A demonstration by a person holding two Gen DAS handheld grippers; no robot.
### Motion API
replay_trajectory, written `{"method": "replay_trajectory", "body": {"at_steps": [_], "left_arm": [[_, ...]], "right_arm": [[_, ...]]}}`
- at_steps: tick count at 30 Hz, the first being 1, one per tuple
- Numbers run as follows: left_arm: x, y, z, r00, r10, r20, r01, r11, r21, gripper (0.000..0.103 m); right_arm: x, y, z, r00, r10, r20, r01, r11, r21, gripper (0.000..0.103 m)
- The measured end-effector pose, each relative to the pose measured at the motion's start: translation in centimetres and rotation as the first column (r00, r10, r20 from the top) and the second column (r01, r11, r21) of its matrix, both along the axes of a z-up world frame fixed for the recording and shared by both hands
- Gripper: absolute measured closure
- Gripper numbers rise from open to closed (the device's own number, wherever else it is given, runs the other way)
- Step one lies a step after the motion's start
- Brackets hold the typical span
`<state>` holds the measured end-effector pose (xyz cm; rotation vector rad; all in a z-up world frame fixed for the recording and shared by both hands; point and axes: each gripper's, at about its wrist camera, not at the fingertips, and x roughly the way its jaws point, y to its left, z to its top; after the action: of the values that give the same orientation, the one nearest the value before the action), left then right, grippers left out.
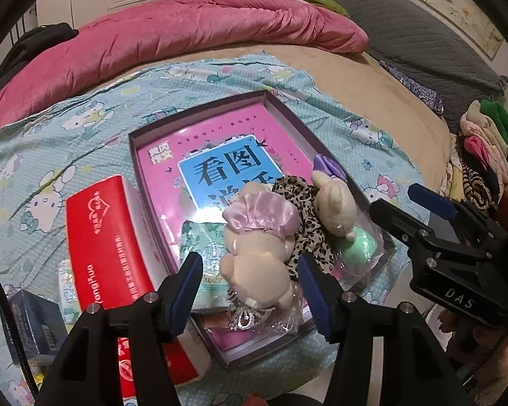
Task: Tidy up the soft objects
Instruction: 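Lower the plush onto the book and open the left tool while the right tool releases the teddy, then move both open tools back from the book box over the remaining items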
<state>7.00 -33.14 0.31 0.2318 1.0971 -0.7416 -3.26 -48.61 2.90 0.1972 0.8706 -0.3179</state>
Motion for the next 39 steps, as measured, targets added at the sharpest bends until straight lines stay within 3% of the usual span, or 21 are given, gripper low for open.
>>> {"method": "replay_trajectory", "body": {"at_steps": [24,39], "left_arm": [[-1.2,5.0,3.5,0.996,0.074,0.051,-0.073,0.997,-0.026,0.041],[-2.0,11.5,6.2,0.983,0.155,0.094,-0.152,0.988,-0.038,0.040]], "right_arm": [[-1.9,2.7,3.5,0.996,-0.082,0.034,0.084,0.995,-0.051,0.023],[-1.5,8.8,7.3,0.996,0.014,0.084,-0.005,0.995,-0.104,0.023]]}}
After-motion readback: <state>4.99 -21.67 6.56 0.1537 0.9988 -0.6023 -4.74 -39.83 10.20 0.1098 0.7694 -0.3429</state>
